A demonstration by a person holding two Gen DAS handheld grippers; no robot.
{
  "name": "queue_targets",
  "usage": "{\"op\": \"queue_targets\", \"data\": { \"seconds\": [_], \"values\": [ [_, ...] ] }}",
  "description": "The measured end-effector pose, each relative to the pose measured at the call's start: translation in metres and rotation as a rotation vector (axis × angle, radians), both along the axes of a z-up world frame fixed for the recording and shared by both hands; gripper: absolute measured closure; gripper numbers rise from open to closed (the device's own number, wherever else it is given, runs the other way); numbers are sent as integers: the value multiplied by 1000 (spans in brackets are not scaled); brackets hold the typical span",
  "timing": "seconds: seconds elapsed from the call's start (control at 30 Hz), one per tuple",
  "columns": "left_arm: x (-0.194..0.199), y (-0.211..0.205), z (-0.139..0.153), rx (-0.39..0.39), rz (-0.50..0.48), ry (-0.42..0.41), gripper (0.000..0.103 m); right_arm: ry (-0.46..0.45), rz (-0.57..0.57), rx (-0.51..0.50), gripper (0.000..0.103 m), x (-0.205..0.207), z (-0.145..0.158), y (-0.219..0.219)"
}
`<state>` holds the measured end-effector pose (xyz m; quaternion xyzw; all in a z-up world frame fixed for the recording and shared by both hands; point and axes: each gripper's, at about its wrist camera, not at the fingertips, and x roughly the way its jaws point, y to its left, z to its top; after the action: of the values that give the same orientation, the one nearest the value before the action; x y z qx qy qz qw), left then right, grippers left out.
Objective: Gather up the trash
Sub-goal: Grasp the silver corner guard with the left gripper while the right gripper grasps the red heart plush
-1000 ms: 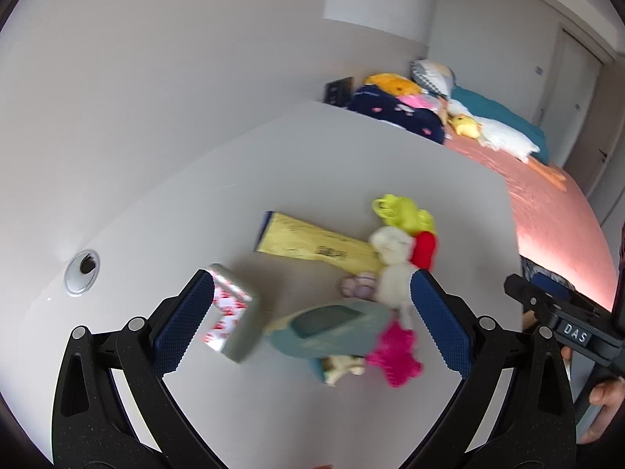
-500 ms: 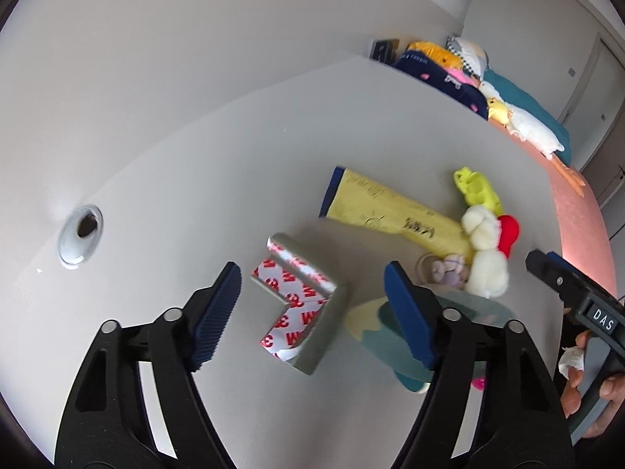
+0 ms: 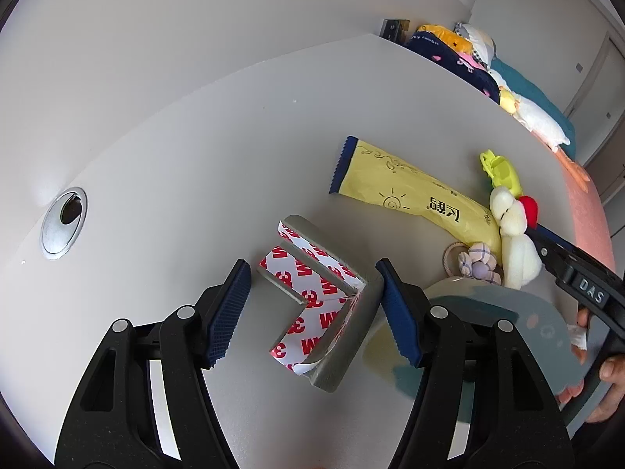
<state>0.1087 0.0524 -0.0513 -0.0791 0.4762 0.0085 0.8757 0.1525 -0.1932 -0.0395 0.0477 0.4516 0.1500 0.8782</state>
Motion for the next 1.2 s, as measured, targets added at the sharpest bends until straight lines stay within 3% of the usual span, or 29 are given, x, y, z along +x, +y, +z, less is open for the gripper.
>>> {"op": "queue_targets", "data": {
  "seconds": [0.07,0.53,0.83,1.2],
  "values": [
    [0,2,-1,-1,-4,-4,39,-2,-1,-13,56,3,0,2],
    [-3,3,3,-4,2,-30,46,5,-6,45,56,-10,5,-12],
    [-13,8,32,-2,16,-107,46,-20,-28,62,56,-28,21,-28],
    [-22,-16,55,3,-30,-164,46,-53,-46,76,56,-57,39,-53]
  ]
}}
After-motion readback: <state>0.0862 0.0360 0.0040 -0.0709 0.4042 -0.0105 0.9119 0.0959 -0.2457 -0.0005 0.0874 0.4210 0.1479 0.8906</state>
